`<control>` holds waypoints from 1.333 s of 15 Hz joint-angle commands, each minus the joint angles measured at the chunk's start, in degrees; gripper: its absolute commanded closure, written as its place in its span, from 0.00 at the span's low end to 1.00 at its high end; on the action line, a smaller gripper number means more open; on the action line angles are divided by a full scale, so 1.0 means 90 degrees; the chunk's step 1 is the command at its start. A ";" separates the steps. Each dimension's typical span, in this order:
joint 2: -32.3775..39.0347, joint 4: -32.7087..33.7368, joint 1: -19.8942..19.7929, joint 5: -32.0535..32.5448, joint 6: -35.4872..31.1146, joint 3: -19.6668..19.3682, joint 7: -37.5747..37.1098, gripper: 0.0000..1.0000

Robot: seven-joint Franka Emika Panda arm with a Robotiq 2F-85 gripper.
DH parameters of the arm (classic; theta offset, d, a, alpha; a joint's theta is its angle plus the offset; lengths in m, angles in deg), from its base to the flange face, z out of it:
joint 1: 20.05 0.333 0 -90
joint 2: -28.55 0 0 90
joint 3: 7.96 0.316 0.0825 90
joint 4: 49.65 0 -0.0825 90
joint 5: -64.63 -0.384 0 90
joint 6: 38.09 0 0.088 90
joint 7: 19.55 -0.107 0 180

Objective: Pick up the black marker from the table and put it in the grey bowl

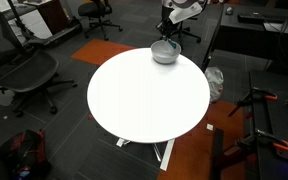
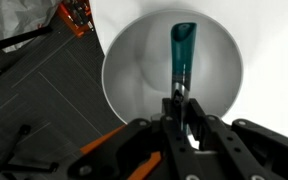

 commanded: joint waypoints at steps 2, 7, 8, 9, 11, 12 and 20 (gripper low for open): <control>0.0585 0.0743 -0.0220 -0.0270 0.0482 0.0207 0.0319 0.95; 0.0867 0.1035 -0.0236 -0.0306 0.0630 0.0200 0.0294 0.49; 0.0883 0.1057 -0.0232 -0.0299 0.0632 0.0190 0.0282 0.42; 0.0856 0.1024 -0.0213 -0.0274 0.0600 0.0166 0.0263 0.34; 0.0731 0.0893 -0.0166 -0.0229 0.0552 0.0125 0.0215 0.19; 0.0609 0.0765 -0.0122 -0.0190 0.0520 0.0093 0.0182 0.12; -0.0892 -0.0679 0.0180 0.0135 0.0277 -0.0009 0.0113 0.00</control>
